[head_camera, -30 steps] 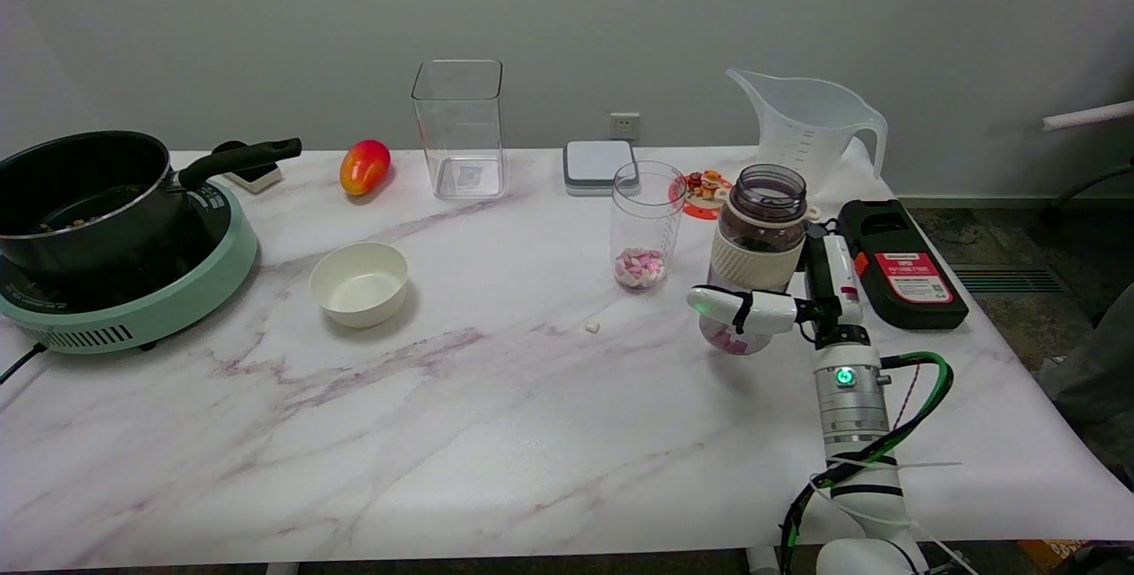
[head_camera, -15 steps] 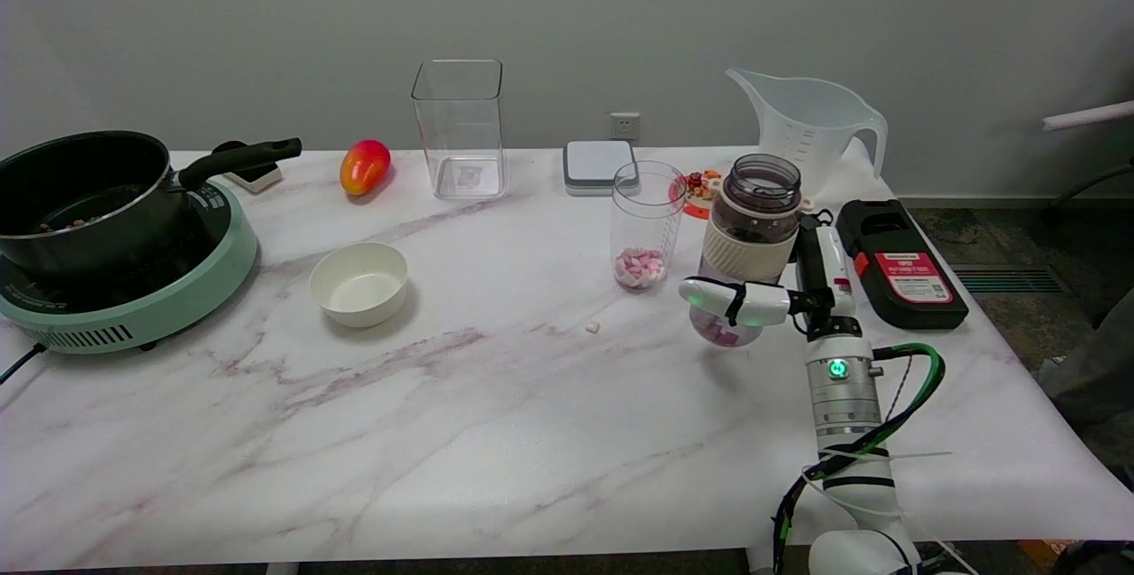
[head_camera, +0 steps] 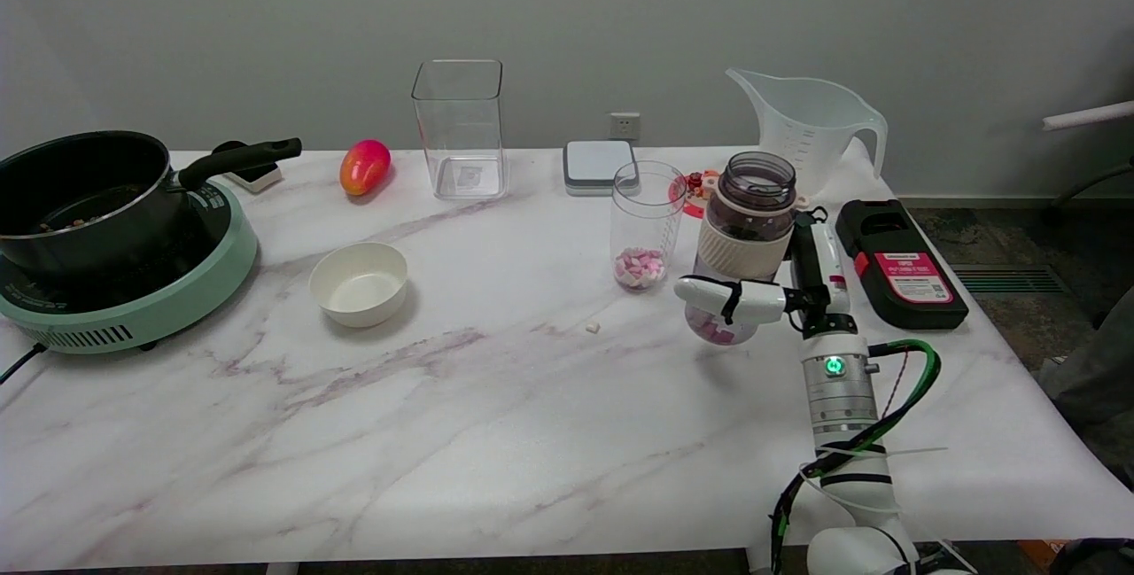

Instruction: Place the bottle onto the table.

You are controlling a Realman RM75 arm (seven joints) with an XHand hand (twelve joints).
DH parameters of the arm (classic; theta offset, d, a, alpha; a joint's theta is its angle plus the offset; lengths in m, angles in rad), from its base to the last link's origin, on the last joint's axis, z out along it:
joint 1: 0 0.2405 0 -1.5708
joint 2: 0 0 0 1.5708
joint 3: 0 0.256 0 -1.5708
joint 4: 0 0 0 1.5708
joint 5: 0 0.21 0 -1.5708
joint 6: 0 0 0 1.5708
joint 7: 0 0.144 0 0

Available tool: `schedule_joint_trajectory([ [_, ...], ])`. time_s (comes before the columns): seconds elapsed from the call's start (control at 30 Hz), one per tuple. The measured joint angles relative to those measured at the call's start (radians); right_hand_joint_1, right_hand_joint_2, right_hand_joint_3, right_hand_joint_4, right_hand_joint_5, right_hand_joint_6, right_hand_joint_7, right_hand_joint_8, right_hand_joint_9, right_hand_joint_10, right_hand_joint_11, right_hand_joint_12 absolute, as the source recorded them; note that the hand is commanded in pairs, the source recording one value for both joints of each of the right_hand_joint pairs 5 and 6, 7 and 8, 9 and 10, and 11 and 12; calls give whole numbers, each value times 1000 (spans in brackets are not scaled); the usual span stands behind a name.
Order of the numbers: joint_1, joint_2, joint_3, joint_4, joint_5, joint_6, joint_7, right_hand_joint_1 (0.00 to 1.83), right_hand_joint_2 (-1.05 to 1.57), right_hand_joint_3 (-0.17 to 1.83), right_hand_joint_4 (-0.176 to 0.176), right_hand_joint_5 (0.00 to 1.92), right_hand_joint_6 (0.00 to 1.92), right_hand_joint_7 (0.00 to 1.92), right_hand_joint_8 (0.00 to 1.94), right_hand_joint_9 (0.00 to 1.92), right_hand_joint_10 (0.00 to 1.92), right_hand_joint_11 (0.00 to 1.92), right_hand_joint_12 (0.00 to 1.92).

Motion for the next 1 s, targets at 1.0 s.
schedule_joint_trajectory([
  [1.0, -55, -10, -40, 27, -64, -14, 5, 1235, 1571, 240, 0, 1920, 1920, 1920, 1920, 1857, 1857, 1749, 1749],
])
